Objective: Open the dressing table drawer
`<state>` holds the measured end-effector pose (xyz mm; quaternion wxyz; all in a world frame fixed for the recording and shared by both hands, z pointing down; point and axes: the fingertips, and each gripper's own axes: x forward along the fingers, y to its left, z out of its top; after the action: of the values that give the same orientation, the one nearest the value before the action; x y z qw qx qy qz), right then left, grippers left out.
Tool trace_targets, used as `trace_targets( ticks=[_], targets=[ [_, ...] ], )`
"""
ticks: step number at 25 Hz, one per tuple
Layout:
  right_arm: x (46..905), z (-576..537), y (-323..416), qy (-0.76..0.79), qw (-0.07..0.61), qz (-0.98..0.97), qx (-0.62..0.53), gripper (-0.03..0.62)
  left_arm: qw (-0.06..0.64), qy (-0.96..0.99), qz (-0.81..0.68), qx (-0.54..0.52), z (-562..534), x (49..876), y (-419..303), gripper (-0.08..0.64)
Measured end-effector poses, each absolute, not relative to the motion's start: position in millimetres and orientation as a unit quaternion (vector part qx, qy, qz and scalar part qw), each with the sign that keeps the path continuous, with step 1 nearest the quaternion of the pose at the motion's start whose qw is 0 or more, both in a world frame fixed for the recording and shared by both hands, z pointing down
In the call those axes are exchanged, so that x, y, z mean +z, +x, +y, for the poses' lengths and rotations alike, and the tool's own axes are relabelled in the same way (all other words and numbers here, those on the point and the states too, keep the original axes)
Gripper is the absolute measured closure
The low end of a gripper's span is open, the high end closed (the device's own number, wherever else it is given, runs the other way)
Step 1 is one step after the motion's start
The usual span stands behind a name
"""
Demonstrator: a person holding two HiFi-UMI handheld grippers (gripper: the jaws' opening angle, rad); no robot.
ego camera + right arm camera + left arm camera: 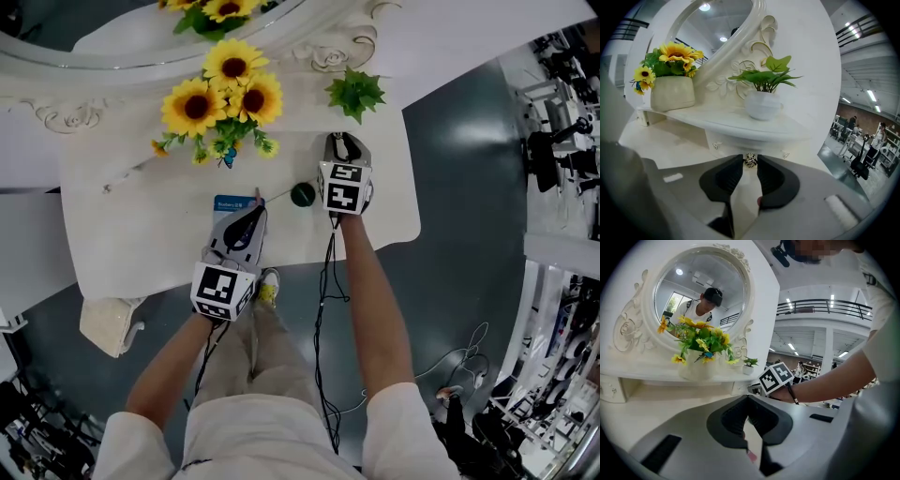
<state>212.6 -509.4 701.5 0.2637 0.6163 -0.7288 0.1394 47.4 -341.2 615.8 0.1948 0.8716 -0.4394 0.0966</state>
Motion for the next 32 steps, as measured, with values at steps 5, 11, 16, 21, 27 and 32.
trace_targets(
  ticks=[5,11,16,21,27,32],
  targets=[
    [701.6,-510.3,210.3,0.612,0.263,-0.732,0.14,0.487,0.201,0.866,-0.447,0.094,-334.0,614.1,41.3,0.551],
    [703.6,-509.6,209.7,0.605,0.269,-0.735,0.146,0.487,0.21,0.86,-0.455,0.098,-325.4,620.0,34.2,0.551],
    [706.2,-510.2,212.4,0.603,0.277,-0.734,0.144,0.488,0.211,0.858,-0.459,0.095,-325.2,620.7,33.8,0.551],
    [701.3,-508.2,207.7,0.599,0.282,-0.737,0.136,0.488,0.212,0.857,-0.46,0.096,-320.6,621.5,34.5,0.551],
    [702.5,-508.2,207.2,0.595,0.294,-0.736,0.133,0.488,0.216,0.855,-0.461,0.097,-316.1,623.6,35.2,0.551],
    [702.3,-506.1,207.2,0.593,0.302,-0.735,0.131,0.488,0.218,0.856,-0.459,0.095,-314.2,621.4,34.7,0.551]
  ],
)
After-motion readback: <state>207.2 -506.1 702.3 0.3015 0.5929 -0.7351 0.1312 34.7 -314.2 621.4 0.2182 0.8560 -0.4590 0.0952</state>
